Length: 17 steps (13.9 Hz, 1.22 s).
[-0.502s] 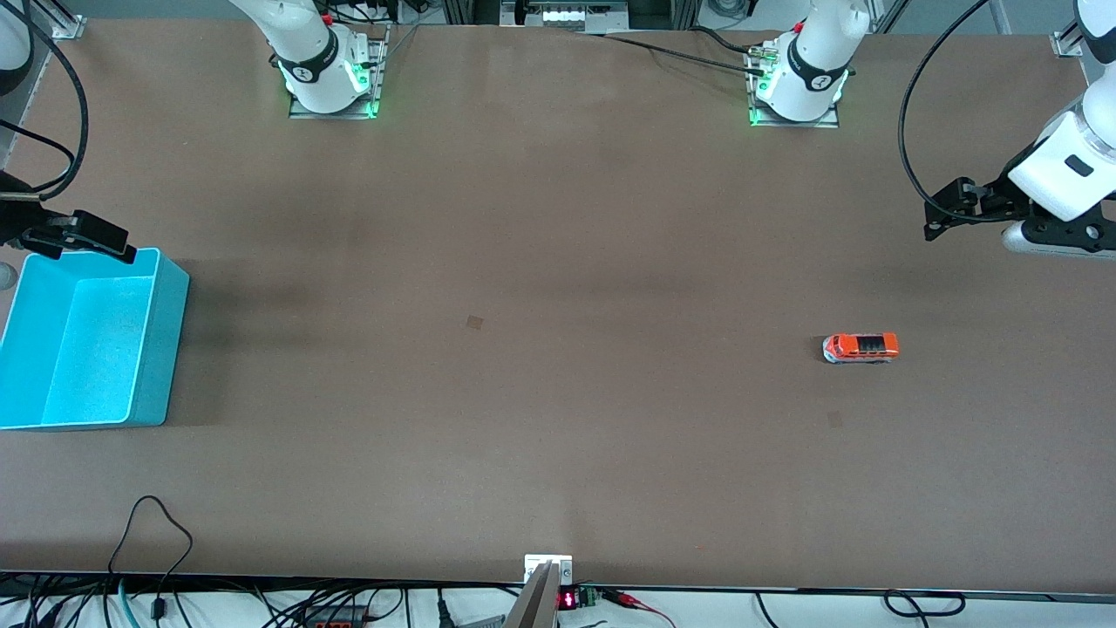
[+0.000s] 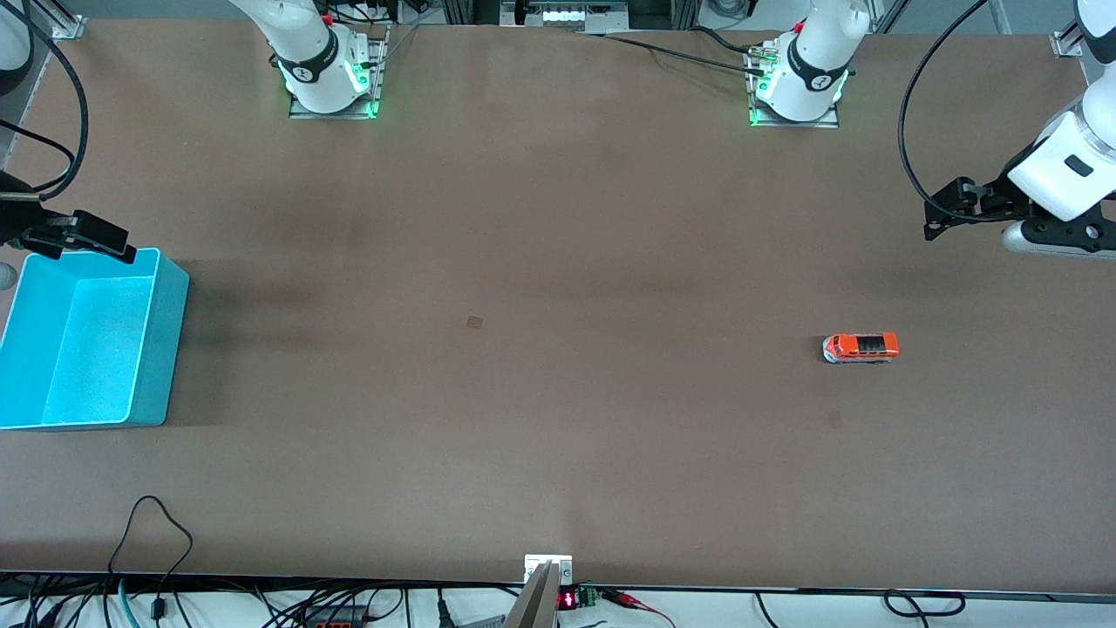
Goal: Wind up bus and store in blue box
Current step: 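Move the left gripper down toward the orange toy bus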
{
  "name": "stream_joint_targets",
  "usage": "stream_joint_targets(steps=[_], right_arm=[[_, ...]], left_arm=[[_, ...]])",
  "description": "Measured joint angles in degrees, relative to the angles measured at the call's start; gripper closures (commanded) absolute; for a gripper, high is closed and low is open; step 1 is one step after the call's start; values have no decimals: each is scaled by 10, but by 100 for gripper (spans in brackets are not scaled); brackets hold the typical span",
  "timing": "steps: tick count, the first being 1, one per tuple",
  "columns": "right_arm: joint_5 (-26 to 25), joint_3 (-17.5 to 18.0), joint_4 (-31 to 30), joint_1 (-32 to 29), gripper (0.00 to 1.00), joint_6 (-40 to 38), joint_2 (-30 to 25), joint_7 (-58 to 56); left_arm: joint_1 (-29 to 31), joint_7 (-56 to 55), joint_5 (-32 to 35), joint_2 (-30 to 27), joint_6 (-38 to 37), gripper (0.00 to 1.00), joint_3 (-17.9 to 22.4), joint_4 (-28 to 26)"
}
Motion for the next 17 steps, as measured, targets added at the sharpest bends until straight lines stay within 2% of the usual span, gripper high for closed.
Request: stream_joint_targets(steps=[4, 11, 17], right_arm=[[0, 0, 0, 0, 0, 0, 0, 0], [0, 0, 0, -3, 0, 1, 22, 0], [0, 0, 0, -8, 0, 1, 24, 0]], left_arm=[[0, 0, 0, 1, -36, 0, 0, 0], [-5, 21, 0, 12, -191, 0, -5, 1], [0, 240, 0, 33, -196, 0, -4, 0]])
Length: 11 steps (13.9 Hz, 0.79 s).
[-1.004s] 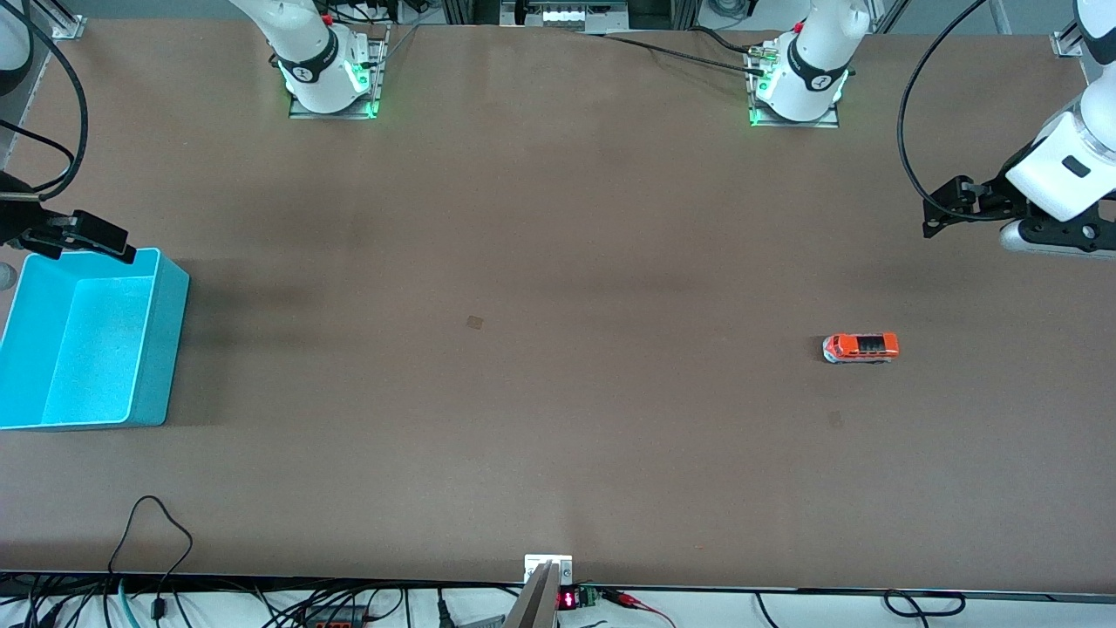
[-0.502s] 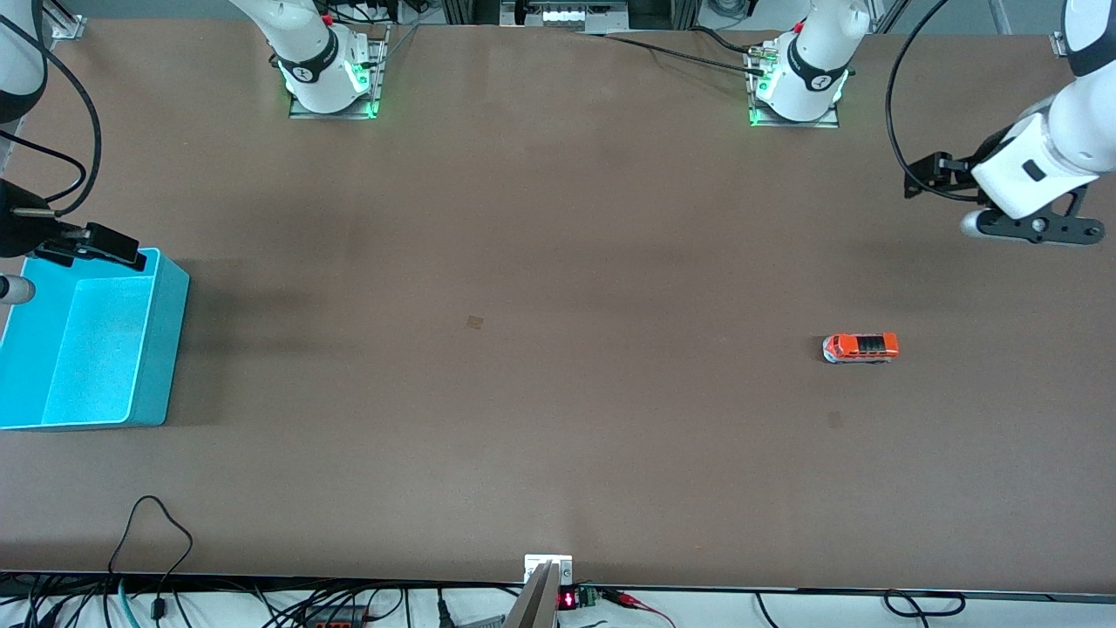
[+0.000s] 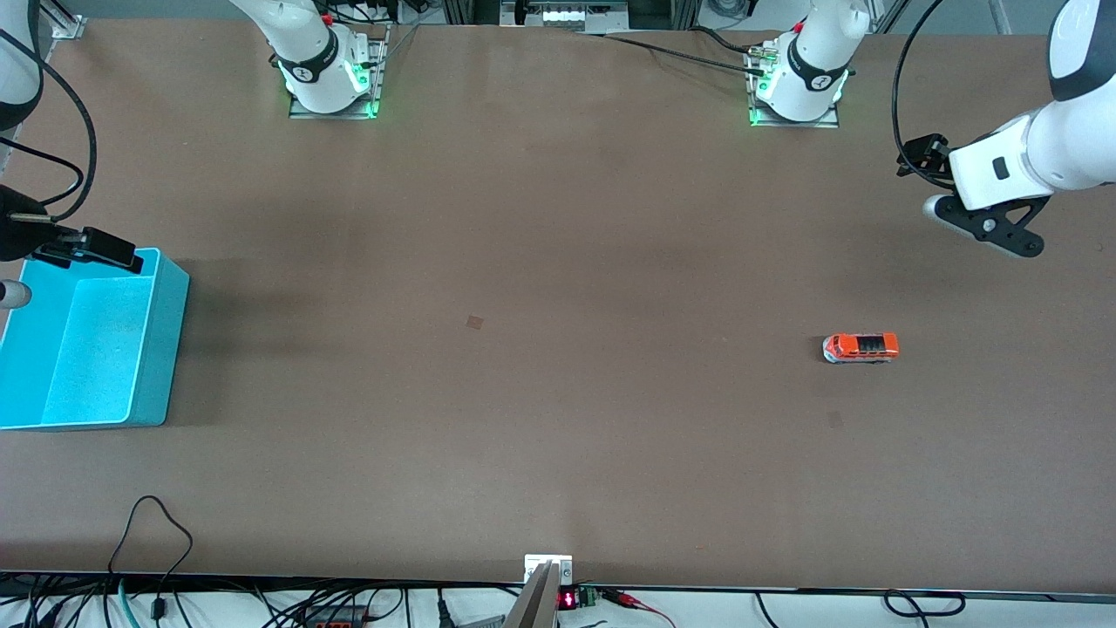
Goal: Wind up bus and store in blue box
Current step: 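Move the left gripper down toward the orange toy bus, then lower the left gripper onto the orange bus and grip it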
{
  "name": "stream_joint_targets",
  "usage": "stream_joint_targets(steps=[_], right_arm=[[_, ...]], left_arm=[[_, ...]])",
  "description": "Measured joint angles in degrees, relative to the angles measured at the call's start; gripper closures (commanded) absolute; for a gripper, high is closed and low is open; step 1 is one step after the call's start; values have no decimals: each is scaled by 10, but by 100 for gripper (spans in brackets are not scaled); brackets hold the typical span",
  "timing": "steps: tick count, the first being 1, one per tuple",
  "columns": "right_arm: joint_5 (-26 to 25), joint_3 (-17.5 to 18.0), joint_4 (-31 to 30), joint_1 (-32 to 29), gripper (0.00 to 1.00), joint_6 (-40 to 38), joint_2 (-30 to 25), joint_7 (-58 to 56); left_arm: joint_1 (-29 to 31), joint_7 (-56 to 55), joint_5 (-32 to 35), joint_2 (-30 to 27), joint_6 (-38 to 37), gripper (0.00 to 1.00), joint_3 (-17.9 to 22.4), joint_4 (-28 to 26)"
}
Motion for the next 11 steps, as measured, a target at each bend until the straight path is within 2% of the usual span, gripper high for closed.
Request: stream_joint_targets(steps=[3, 8, 11], right_arm=[[0, 1, 0, 0, 0, 0, 0, 0], [0, 0, 0, -2, 0, -3, 10, 1], [0, 0, 0, -2, 0, -3, 27, 1]], left_arm=[[2, 105, 11, 9, 56, 0, 0, -20], [36, 340, 34, 31, 319, 0, 2, -142], [51, 439, 43, 76, 439, 0, 3, -177]])
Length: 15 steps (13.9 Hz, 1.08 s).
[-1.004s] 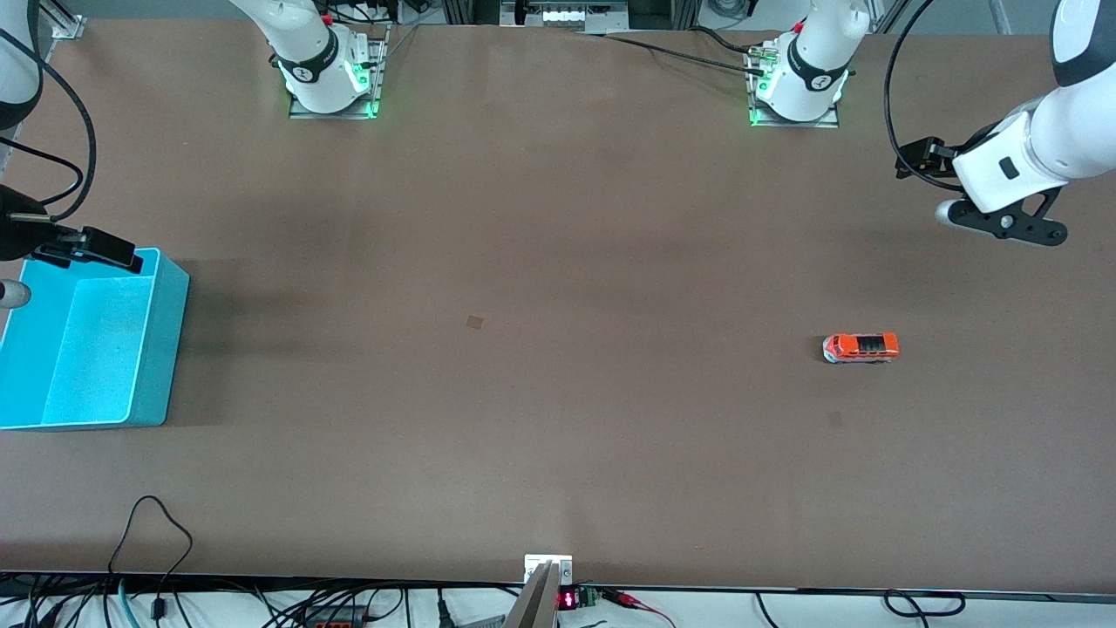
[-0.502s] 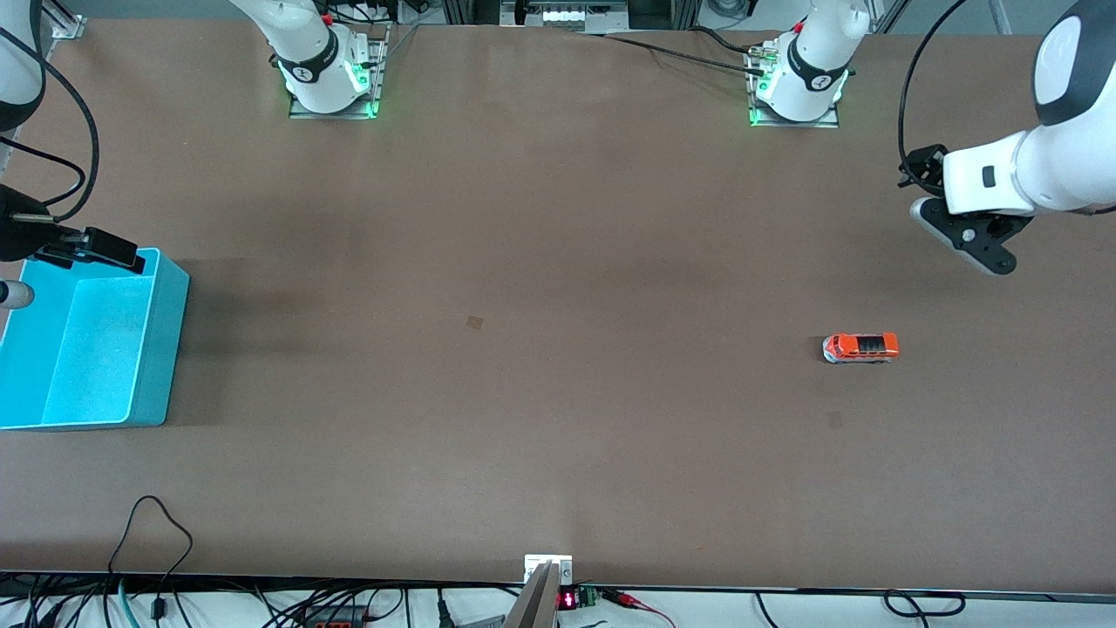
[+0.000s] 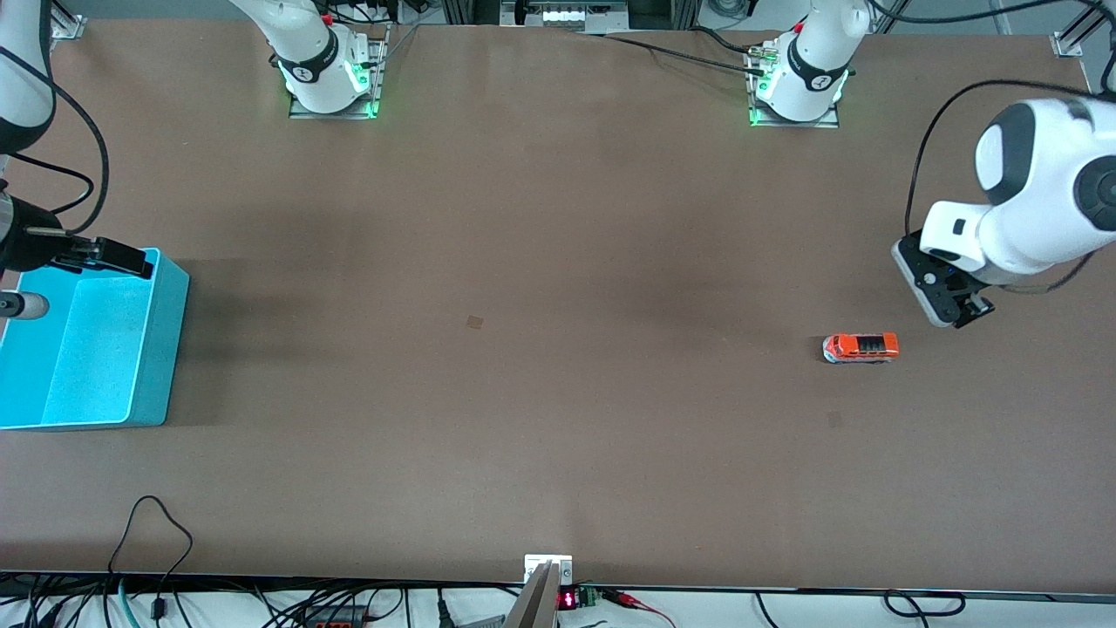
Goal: Wind up bus and store in blue box
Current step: 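Lower the left gripper onto the orange bus and grip it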
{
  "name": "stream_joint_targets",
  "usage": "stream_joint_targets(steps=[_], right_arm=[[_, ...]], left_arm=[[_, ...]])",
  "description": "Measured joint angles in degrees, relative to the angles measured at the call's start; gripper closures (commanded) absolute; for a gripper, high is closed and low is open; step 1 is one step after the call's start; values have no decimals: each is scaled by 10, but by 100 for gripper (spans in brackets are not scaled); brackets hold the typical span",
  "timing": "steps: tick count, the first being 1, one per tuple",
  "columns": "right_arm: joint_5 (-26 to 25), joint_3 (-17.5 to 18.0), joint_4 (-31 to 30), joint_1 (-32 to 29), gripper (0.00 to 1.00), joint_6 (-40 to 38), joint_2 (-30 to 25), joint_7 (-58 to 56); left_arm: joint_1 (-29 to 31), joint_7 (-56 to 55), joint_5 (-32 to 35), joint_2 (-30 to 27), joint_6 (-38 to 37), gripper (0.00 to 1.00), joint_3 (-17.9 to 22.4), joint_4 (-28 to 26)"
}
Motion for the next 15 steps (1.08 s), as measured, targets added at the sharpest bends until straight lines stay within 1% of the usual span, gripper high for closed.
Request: stream_joint_targets(steps=[3, 6, 12, 14, 15], right_arm=[[0, -1, 0, -2, 0, -1, 12, 0], [0, -1, 0, -3, 0, -1, 15, 0], [0, -1, -1, -15, 0, -13, 20, -1], [0, -1, -1, -15, 0, -19, 22, -1], [0, -1, -1, -15, 0, -21, 22, -1]], left_arm=[[6, 68, 1, 64, 92, 0, 0, -3], [9, 102, 1, 114, 148, 0, 0, -3], [14, 116, 1, 165, 162, 1, 0, -3], [14, 117, 1, 171, 167, 8, -1, -3], [14, 120, 2, 173, 175, 14, -2, -3]])
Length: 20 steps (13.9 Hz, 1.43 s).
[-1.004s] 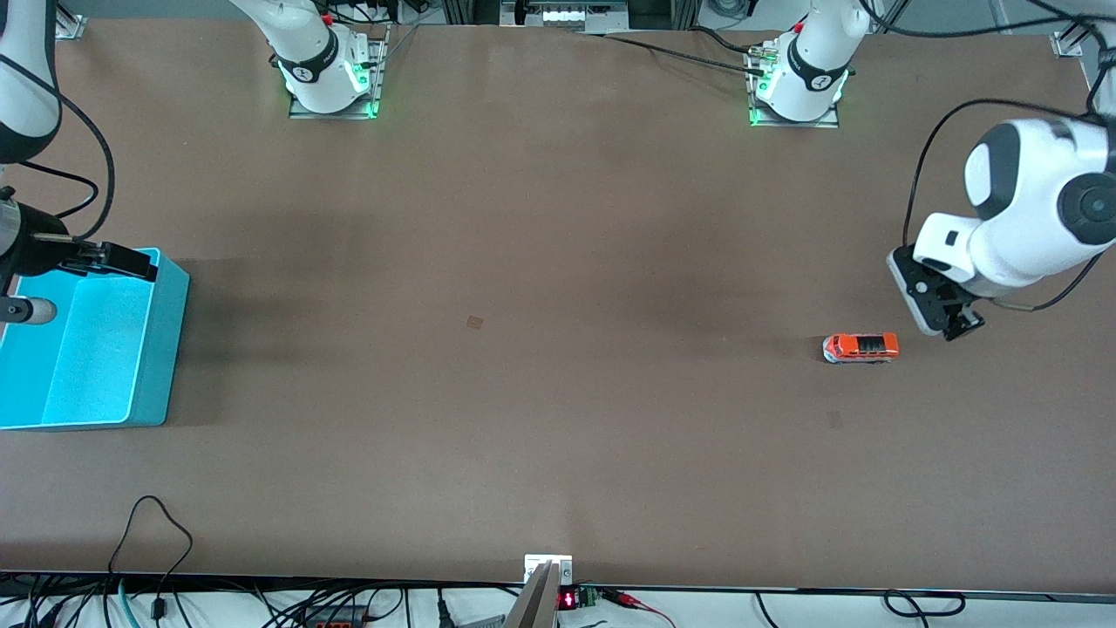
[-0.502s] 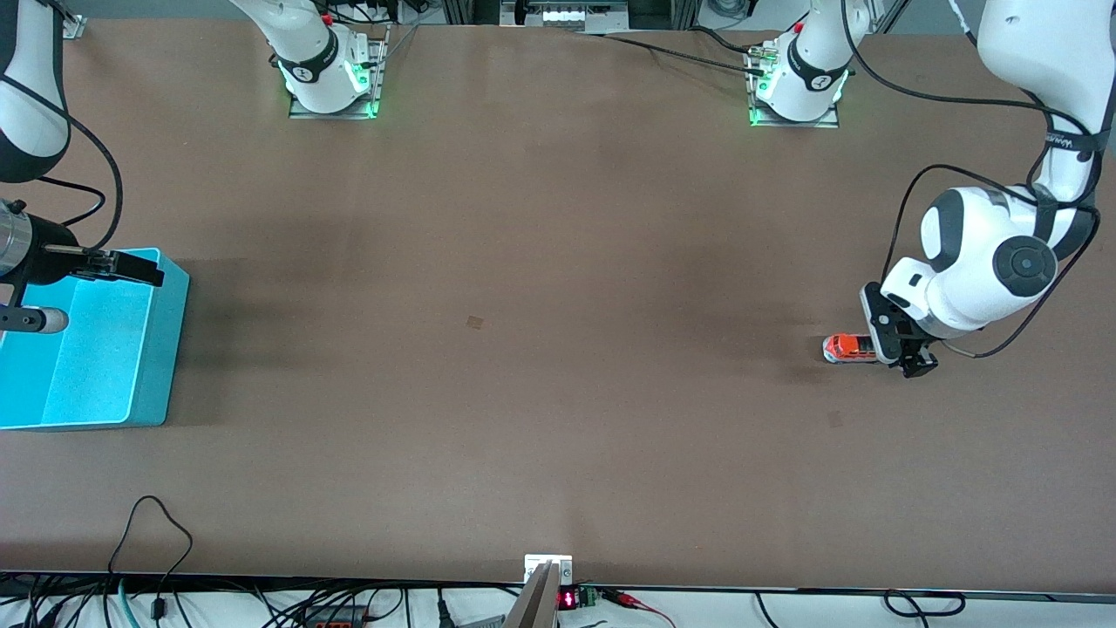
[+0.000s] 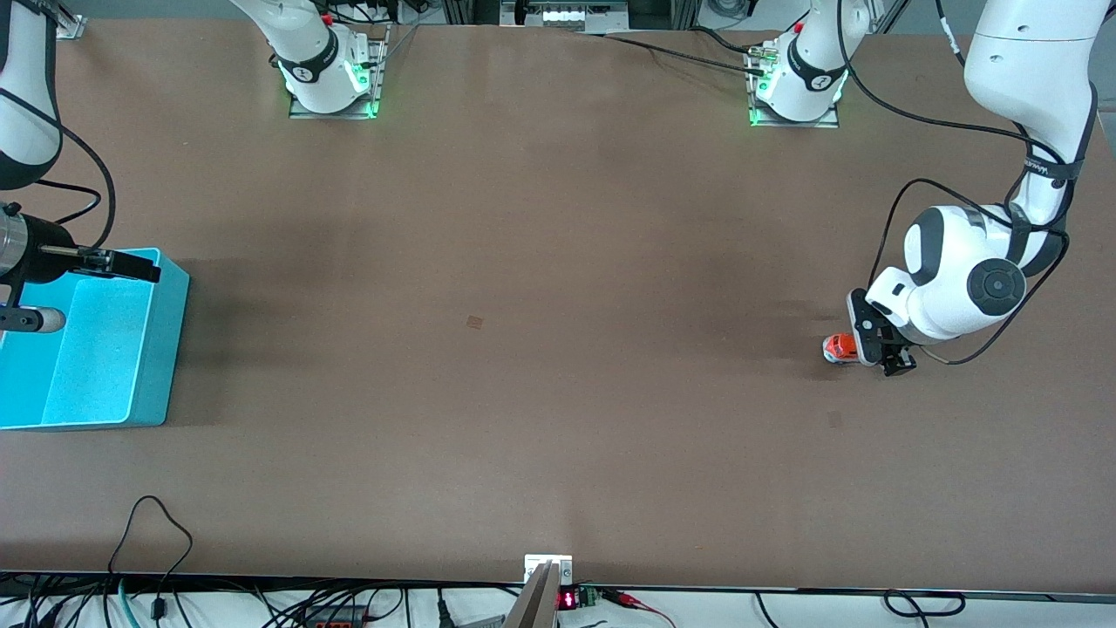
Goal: Wind up bus and store in blue box
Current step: 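Lower the left gripper onto the orange bus and grip it, then pull the bus backward along the table with the left gripper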
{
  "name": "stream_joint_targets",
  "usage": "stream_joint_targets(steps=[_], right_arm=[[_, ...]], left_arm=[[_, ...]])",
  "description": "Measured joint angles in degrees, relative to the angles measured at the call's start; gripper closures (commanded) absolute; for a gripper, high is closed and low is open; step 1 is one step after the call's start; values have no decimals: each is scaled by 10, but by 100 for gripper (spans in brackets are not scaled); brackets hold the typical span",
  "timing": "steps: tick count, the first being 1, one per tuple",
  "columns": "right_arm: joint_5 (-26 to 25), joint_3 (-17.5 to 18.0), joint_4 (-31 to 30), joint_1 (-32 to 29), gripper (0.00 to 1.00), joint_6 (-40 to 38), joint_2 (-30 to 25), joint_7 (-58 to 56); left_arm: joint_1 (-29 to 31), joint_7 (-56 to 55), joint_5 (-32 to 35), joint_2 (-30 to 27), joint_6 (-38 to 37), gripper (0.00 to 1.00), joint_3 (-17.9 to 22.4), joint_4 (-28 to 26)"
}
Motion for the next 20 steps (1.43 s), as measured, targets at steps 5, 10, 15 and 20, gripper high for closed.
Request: stream_joint_targets(steps=[5, 10, 15, 20], right_arm=[[0, 0, 0, 0, 0, -11, 0, 0], [0, 0, 0, 0, 0, -12, 0, 0], [0, 0, 0, 0, 0, -13, 1, 0], [0, 0, 0, 0, 0, -13, 1, 0]], left_arm=[[0, 32, 0, 23, 46, 76, 0, 0], [0, 35, 0, 24, 47, 78, -1, 2], [3, 35, 0, 24, 47, 77, 0, 2], [66, 110, 0, 37, 44, 77, 2, 22]])
